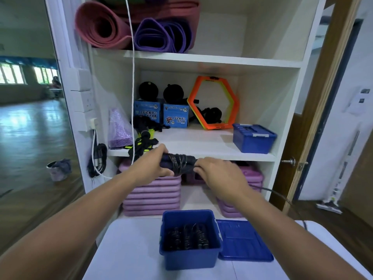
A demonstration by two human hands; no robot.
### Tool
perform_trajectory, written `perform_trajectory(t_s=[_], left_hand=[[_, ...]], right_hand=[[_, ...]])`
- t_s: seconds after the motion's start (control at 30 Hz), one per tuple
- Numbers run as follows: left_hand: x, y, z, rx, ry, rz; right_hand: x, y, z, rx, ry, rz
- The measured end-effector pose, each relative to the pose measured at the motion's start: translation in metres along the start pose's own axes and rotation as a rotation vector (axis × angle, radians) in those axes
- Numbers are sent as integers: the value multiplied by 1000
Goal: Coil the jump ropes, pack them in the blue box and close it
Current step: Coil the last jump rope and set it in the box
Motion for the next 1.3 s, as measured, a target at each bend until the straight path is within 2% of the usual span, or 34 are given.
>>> perform_trajectory(t_s=[0.17,0.27,0.43,0.57,0.7,0.77,0.83,0.97,1.03,1.17,1.3], left_hand=[[-30,25,-26,201,-63,-183],[-52,44,-24,261,-39,-268],[-70,66,-7,359,166,-303],[-79,78,5,395,370,-328],[-77,79,22,294,596,-304],[-73,76,24,234,651,-288],[-69,74,24,162,673,-279],[-53,60,27,-6,706,-214],[-43,50,32,-120,624,-175],[-20,33,46,-346,365,-86],[-3,18,45,-363,145,-22]], right_hand=[[-12,-19,34,-96,115,64],[-26,-27,43,-140,61,101],[-53,-35,51,-219,-433,20],[-57,-37,42,-146,-776,-47],[-59,-31,19,-172,-1063,-159],[-56,-15,-6,-189,-1248,-297],[-48,5,-36,-179,-1333,-438],[-27,6,-75,-170,-1329,-421],[-14,6,-80,-121,-1278,-353],[-7,11,-81,36,-951,-176],[-9,9,-66,127,-626,-56]])
Point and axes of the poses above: each hand's wrist, its own y-axis away from the middle knuckle, its own z-axis out of the back of the hand, x = y × z, the point moved 7 cm from there along -y, towards the middle knuckle, and after that the axes turned 10 degrees about z, right-handed, at the moved point
